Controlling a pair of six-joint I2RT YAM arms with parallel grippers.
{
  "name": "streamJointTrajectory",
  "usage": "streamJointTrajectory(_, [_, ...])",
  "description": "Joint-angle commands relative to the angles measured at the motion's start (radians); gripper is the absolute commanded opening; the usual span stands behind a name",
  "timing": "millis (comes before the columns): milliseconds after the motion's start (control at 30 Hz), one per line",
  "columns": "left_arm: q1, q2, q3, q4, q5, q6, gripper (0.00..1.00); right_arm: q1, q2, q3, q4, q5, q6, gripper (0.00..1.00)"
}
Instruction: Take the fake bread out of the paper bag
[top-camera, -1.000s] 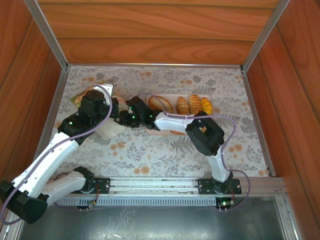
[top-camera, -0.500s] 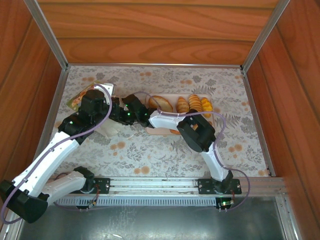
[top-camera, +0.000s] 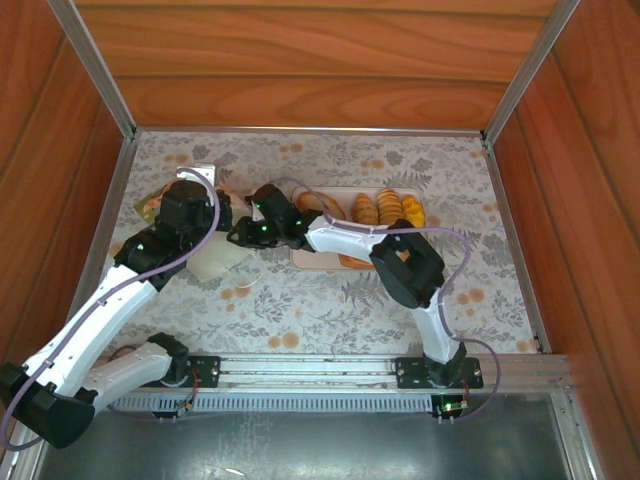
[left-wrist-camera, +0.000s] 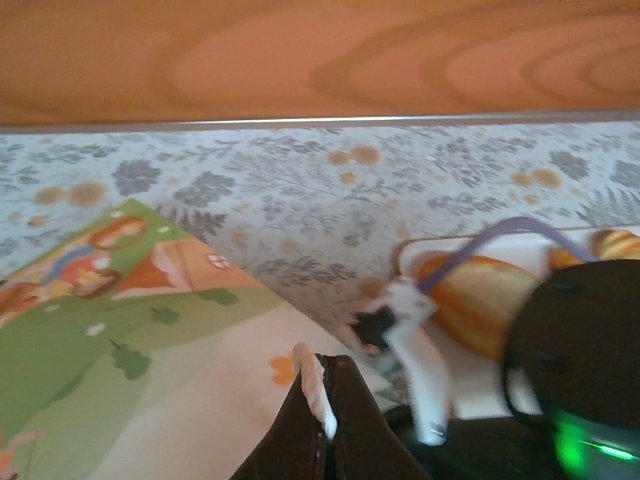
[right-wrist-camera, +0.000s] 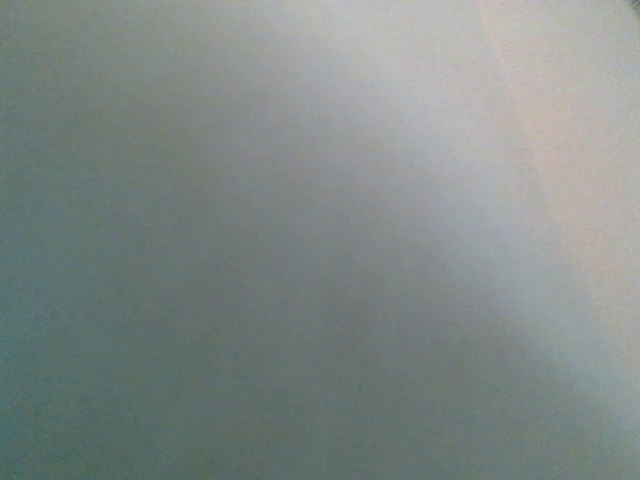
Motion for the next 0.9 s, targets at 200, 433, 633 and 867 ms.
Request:
streamJointTrajectory(200, [0.001, 0.031, 0.011, -0.016, -0.173, -0.07, 0.0, -0.01, -0.212, -0.119, -0.138, -0.158, -0.256, 0.23])
streamJointTrajectory(433, [0.005, 0.07, 0.039, -0.017, -0.173, -0.09, 0.0, -0.01, -0.304, -0.225, -0.179, -0.115, -0.324, 0.23])
streamJointTrajectory(633, [0.006, 0.07, 0.043, -0.012, -0.156, -0.058, 0.0, -0.01, -0.38, -0.255, -0.232, -0.089, -0.42, 0.23])
streamJointTrajectory(867, [0.006, 0.063, 0.039, 0.002, -0.142, -0.053, 0.0, -0.011, -0.42, -0.204, -0.374, -0.027, -0.515, 0.23])
